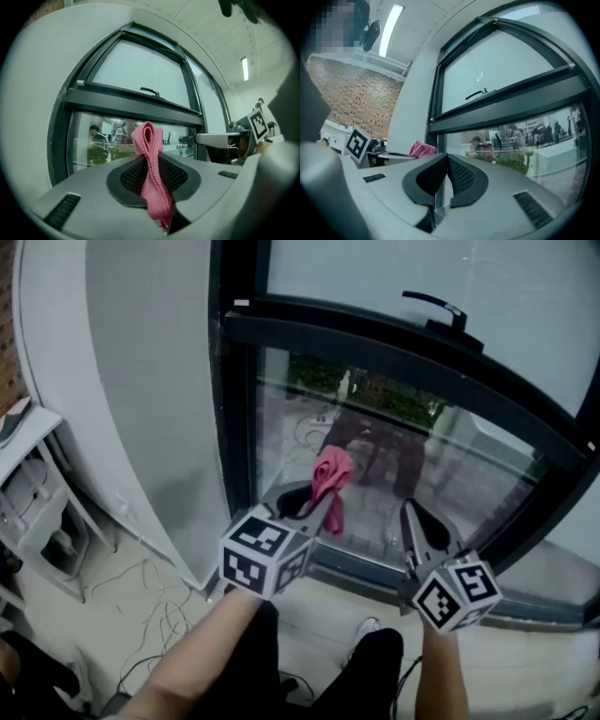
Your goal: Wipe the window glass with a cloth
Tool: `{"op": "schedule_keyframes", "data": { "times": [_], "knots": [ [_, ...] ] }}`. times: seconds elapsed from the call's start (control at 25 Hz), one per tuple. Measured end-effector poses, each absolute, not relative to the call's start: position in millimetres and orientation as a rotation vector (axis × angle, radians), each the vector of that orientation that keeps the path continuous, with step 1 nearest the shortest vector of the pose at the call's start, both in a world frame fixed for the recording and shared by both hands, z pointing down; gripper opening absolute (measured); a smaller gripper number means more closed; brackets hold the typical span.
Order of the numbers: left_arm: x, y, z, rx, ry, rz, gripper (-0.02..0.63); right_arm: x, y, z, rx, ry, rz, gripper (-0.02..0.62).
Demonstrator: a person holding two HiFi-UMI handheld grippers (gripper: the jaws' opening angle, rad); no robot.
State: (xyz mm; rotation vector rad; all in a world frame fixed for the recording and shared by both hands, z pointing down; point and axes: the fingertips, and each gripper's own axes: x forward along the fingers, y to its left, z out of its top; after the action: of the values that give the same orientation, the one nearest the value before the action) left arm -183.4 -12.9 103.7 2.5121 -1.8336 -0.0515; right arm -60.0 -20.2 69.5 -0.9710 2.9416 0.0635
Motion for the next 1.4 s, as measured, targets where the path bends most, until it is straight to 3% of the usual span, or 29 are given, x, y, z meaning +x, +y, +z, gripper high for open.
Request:
{"op": "schedule_keyframes", "data": {
  "times": [0.6, 1.4],
  "knots": [
    [-286, -44, 57, 2.355, -2.156, -0.089, 0.075, -140, -48, 43, -0.733, 2.967, 0.106, 0.008],
    [-435, -157, 38, 2.048, -2.481, -0.011, 0.075, -231, -101, 73, -0.501, 3.061, 0.016, 0.008]
  ]
}}
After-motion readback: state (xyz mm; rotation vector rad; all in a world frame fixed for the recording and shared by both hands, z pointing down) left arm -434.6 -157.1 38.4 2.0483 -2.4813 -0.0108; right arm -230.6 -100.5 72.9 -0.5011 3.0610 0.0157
